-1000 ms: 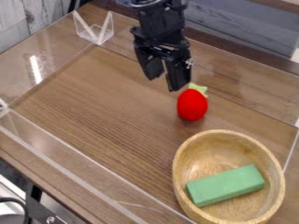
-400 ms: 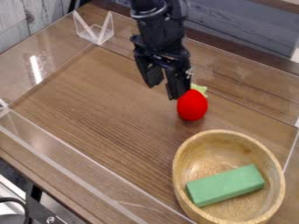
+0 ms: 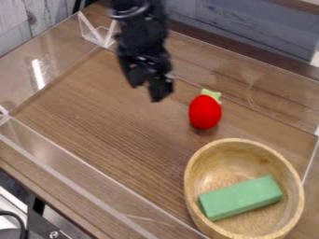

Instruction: Move the red object to the right side of the table

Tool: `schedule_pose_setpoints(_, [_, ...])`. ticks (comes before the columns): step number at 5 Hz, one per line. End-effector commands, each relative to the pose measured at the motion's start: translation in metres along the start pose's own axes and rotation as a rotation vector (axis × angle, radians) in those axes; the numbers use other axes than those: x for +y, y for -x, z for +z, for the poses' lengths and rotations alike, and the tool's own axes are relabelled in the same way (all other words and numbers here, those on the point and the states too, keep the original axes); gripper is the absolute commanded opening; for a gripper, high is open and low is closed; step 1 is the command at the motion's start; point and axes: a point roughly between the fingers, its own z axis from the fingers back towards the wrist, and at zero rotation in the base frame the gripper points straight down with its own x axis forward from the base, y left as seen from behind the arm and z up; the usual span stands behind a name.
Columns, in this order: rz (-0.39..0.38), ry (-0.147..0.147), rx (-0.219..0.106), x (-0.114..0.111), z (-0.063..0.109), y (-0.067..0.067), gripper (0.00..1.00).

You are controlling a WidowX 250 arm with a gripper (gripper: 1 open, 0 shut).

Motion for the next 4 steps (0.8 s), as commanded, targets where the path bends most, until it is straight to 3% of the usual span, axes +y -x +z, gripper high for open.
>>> schedule_pose_setpoints(1, [0.012, -0.074, -0.066, 0.024, 0.022, -0.01, 1.0])
schedule_pose_setpoints(2, [0.032, -0.091, -0.072, 0.037, 0.024, -0.02, 0.0])
schedule_pose_setpoints(4, [0.033, -0.093, -0.078, 0.032, 0.011, -0.052, 0.0])
